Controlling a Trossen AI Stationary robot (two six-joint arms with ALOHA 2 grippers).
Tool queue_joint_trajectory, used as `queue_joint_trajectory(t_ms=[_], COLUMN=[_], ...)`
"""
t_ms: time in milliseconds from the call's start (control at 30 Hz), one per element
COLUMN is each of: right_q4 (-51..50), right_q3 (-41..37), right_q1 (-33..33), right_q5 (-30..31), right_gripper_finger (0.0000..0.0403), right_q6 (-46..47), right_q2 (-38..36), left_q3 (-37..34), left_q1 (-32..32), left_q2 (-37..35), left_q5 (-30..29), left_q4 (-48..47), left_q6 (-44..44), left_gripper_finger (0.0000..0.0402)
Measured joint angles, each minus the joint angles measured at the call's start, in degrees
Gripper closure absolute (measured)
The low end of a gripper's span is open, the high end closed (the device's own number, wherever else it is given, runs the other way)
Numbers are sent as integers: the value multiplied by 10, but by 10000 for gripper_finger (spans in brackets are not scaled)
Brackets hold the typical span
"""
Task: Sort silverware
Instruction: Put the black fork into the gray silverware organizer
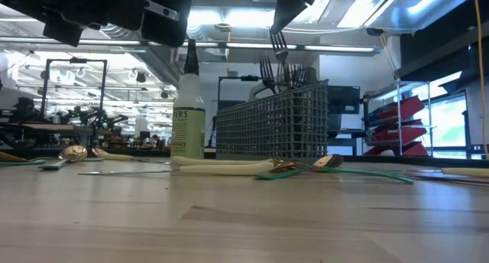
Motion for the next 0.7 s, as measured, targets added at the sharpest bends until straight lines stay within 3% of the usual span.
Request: queue_joint_trajectory(t_ms=[167, 367, 700], right_q4=[58, 203, 421], right_q3=[-47, -192, -415], right_q1=[0, -4, -41], right_q5=[-7, -8, -87], right_gripper_finger=[403, 403, 402], right_q6=[-18, -25, 3], right_q2=[-13, -106, -228], left_q3=[0, 0, 0], left_q1=[-2, -8, -7], left_q2=[0, 0, 0], left_q5=[0, 1, -4], left_q4=[-12, -23, 13], left_q6=[0, 0, 12], left_gripper_finger=[311, 311, 311])
